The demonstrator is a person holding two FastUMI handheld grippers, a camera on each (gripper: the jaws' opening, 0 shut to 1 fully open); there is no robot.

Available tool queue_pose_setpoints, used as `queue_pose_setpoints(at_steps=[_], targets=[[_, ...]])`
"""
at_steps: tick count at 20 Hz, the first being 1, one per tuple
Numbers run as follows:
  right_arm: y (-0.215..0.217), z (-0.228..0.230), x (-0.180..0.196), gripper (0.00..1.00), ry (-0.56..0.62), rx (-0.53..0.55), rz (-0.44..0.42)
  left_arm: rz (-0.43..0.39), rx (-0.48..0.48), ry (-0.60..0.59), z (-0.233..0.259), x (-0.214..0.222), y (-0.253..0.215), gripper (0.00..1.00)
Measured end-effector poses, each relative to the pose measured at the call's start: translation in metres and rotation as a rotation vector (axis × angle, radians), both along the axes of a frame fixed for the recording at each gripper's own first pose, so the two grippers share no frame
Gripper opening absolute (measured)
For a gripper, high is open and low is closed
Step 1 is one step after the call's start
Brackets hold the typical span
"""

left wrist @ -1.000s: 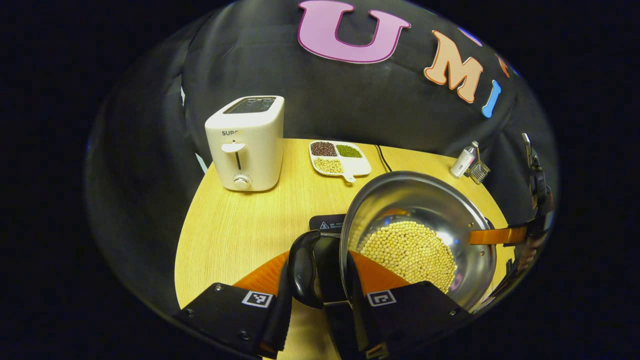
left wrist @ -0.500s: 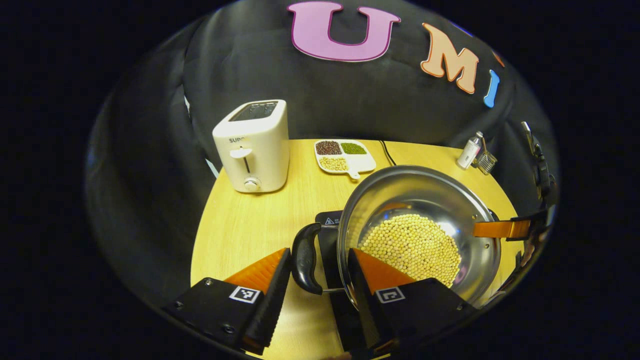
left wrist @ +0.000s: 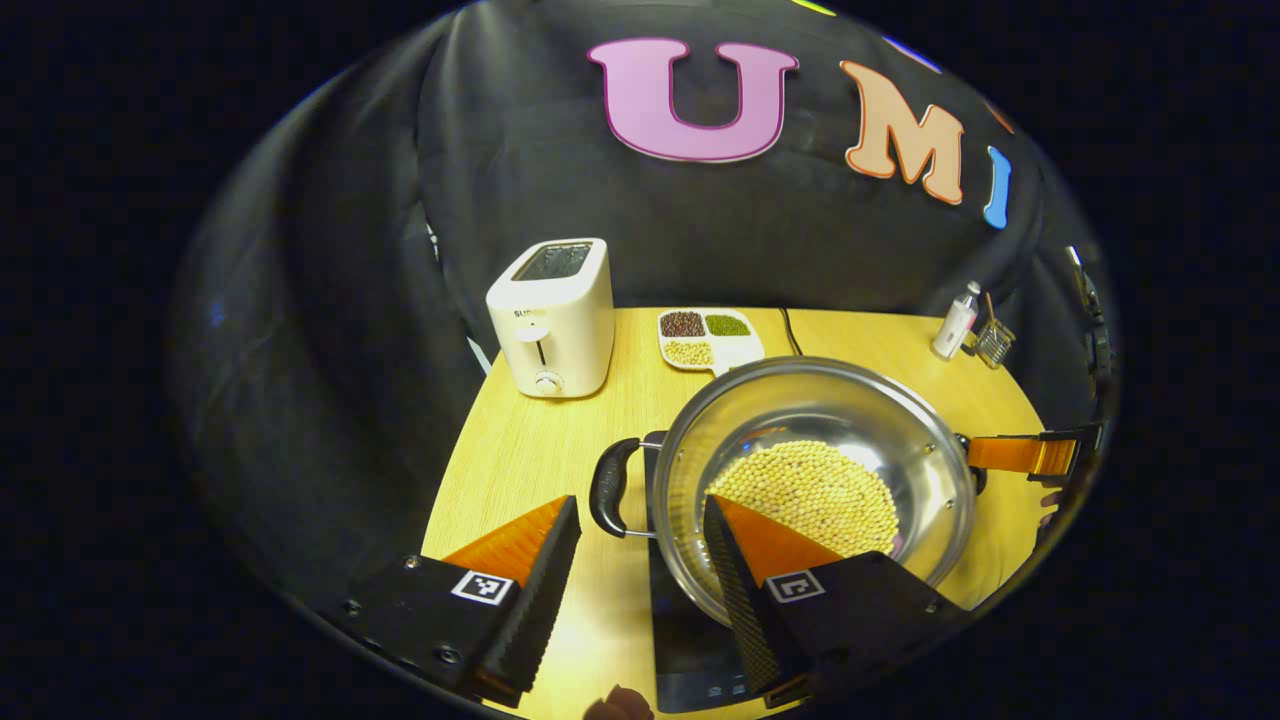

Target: First push the handle of the pot to place it horizontally, then grasp the pot with both hands and set it on the induction cooktop.

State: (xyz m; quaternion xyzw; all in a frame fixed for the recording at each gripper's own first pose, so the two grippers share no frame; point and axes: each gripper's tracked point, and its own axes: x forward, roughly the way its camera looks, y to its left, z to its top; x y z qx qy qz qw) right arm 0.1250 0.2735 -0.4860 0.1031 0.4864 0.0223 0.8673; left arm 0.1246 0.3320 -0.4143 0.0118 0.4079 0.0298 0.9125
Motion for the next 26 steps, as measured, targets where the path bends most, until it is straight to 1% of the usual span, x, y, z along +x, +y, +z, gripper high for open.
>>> queue_pose_setpoints(at_steps=[2, 3, 4, 5, 6, 7, 8, 9, 10, 11, 14, 16, 19, 20, 22, 23, 24, 25, 26], targets=[[-0.025, 0.012, 0.001, 0.94, -0.056, -0.026, 0.007, 0.022, -0.024, -0.031, 0.014, -0.009, -0.019, 0.81], [-0.034, 0.016, -0.002, 0.94, -0.072, -0.025, 0.013, 0.034, -0.023, -0.038, 0.017, -0.017, -0.028, 0.81], [-0.042, 0.021, -0.008, 1.0, -0.081, -0.017, 0.02, 0.044, -0.016, -0.045, 0.021, -0.022, -0.034, 0.82], [-0.052, 0.029, -0.011, 0.94, -0.1, -0.014, 0.024, 0.057, -0.004, -0.056, 0.028, -0.028, -0.042, 0.84], [-0.065, 0.037, -0.014, 1.0, -0.128, -0.016, 0.029, 0.067, 0.005, -0.066, 0.034, -0.033, -0.049, 0.89], [-0.075, 0.043, -0.016, 0.94, -0.152, -0.019, 0.037, 0.074, 0.009, -0.083, 0.041, -0.04, -0.061, 0.88], [-0.083, 0.05, -0.021, 0.94, -0.171, -0.018, 0.047, 0.078, 0.013, -0.097, 0.048, -0.047, -0.072, 0.88], [-0.092, 0.059, -0.025, 0.94, -0.195, -0.016, 0.053, 0.085, 0.024, -0.117, 0.058, -0.054, -0.083, 0.88], [-0.103, 0.069, -0.028, 1.0, -0.221, -0.018, 0.057, 0.089, 0.039, -0.135, 0.069, -0.06, -0.092, 0.88], [-0.112, 0.08, -0.032, 1.0, -0.247, -0.016, 0.06, 0.093, 0.053, -0.159, 0.08, -0.065, -0.102, 0.88], [-0.14, 0.124, -0.043, 0.99, -0.329, -0.001, 0.048, 0.078, 0.072, -0.248, 0.122, -0.074, -0.139, 0.91], [-0.151, 0.156, -0.053, 0.99, -0.37, 0.033, 0.043, 0.064, 0.082, -0.285, 0.149, -0.08, -0.162, 0.91], [-0.175, 0.201, -0.051, 0.99, -0.466, 0.028, 0.03, 0.039, 0.067, -0.373, 0.194, -0.082, -0.203, 0.91], [-0.178, 0.219, -0.053, 0.93, -0.493, 0.033, 0.028, 0.028, 0.062, -0.405, 0.211, -0.082, -0.215, 0.91], [-0.182, 0.257, -0.054, 0.93, -0.557, 0.036, 0.032, 0.006, 0.06, -0.494, 0.25, -0.078, -0.236, 0.92], [-0.187, 0.276, -0.052, 0.99, -0.597, 0.027, 0.03, -0.003, 0.064, -0.532, 0.268, -0.078, -0.242, 0.92], [-0.191, 0.295, -0.052, 0.99, -0.634, 0.019, 0.025, -0.013, 0.066, -0.568, 0.287, -0.075, -0.248, 0.91], [-0.192, 0.312, -0.054, 0.93, -0.664, 0.016, 0.016, -0.027, 0.06, -0.6, 0.303, -0.075, -0.255, 0.91], [-0.192, 0.326, -0.058, 0.93, -0.69, 0.014, 0.008, -0.041, 0.045, -0.626, 0.317, -0.076, -0.262, 0.91]])
